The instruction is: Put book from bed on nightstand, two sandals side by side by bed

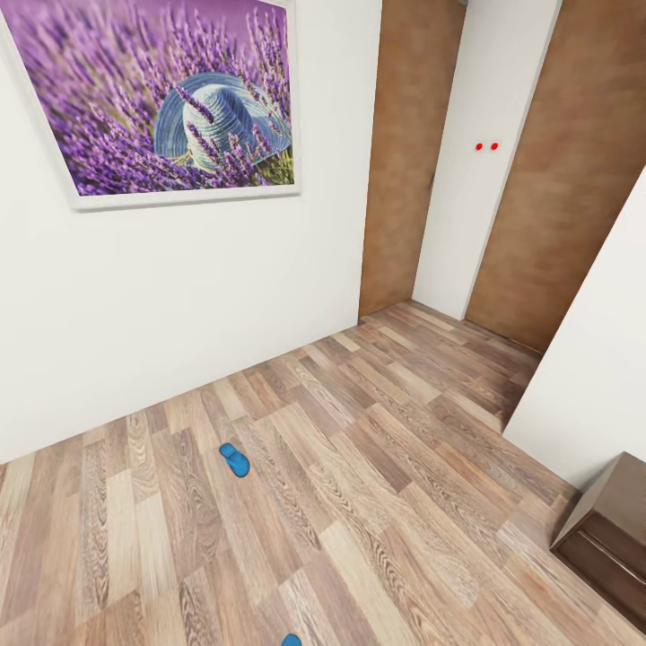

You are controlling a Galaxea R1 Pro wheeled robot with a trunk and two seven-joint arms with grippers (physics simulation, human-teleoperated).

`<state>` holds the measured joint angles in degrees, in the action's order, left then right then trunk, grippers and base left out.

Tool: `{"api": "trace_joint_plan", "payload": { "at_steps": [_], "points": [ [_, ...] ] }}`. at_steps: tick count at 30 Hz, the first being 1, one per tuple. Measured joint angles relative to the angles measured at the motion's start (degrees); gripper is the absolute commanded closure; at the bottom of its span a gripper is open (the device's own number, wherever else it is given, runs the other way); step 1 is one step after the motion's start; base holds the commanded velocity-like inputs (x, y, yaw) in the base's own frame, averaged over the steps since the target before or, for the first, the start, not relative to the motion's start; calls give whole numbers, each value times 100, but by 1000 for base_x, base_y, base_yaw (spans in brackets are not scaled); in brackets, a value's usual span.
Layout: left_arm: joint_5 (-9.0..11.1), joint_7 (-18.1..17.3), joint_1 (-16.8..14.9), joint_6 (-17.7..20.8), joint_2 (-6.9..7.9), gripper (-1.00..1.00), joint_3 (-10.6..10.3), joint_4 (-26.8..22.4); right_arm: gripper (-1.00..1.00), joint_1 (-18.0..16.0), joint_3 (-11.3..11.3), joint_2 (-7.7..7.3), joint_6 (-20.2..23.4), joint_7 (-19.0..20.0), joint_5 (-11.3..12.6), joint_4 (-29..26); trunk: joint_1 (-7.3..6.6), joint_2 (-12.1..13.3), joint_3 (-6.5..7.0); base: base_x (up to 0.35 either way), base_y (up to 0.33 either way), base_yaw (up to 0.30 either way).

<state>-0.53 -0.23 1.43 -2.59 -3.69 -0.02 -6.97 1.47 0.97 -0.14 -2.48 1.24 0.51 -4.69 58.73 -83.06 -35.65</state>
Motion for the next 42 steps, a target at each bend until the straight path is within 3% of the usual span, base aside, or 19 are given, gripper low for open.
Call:
{"api": "trace_joint_plan", "payload": {
  "at_steps": [8, 10, 15, 19, 24, 31, 37, 42],
  "points": [
    [10, -11, -260, 796, 0, -100, -3, -973, -100, -129, 29, -20, 471, -12, 19, -1282, 1, 1, 2, 0, 0, 0],
    [21, 2, -476, 1137, 0, -100, -2, -1314, -100, -363, 37, -47, 1078, -24, 19, -1738, 1, 1, 3, 0, 0, 0],
    [24, 26, -902, 1363, 2, -100, 1, -1519, -100, -754, 48, -115, 1718, -35, 20, -2061, 1, 1, 4, 0, 0, 0],
    [25, 45, -1358, 1430, 2, -100, 9, -1367, -100, -1112, 74, -153, 2013, -46, 24, -2182, 1, 1, 3, 0, 0, 0],
    [33, 57, -1682, 1441, -14, -100, 15, -1047, -100, -1314, 90, -166, 2111, -55, 26, -2234, 1, 1, 2, 0, 0, 0],
    [8, 221, -1827, 1287, -22, -100, 12, -887, -100, -1395, 85, -156, 2145, -49, 29, -2227, 1, 1, 2, 0, 0, 0],
    [-7, 189, -1630, 1211, 174, -100, 138, -693, -100, -1205, 186, -192, 2154, -22, 30, -2032, 1, 1, 2, 0, 0, 0],
    [-6, 188, -1605, 1210, 179, -100, 137, -609, -100, -1205, 183, -192, 2154, -22, 30, -1871, 1, 1, 2, 0, 0, 0]
  ]
}}
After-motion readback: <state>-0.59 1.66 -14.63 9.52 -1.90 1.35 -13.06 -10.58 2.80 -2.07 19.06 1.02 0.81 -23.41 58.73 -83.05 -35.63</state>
